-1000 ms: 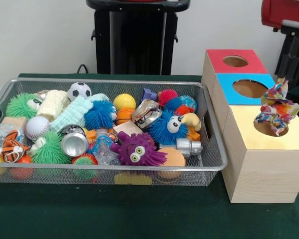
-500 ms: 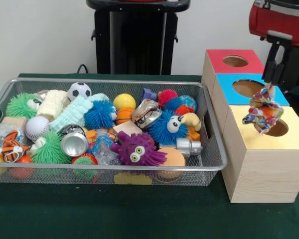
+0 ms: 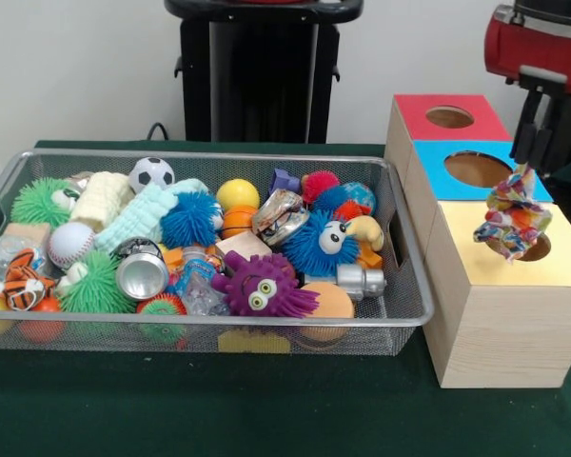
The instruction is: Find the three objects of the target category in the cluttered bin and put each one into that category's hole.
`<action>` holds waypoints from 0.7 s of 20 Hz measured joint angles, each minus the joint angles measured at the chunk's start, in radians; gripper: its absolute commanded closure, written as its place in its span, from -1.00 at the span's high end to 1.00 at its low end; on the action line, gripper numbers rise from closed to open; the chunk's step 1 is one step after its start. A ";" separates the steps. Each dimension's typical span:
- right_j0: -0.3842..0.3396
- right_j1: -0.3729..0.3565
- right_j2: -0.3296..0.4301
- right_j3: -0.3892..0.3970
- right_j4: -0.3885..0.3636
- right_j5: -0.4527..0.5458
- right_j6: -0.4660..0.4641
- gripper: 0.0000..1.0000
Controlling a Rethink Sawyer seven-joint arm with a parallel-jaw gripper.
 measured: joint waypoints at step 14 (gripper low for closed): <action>0.056 0.042 -0.004 0.000 0.043 -0.008 0.077 -1.00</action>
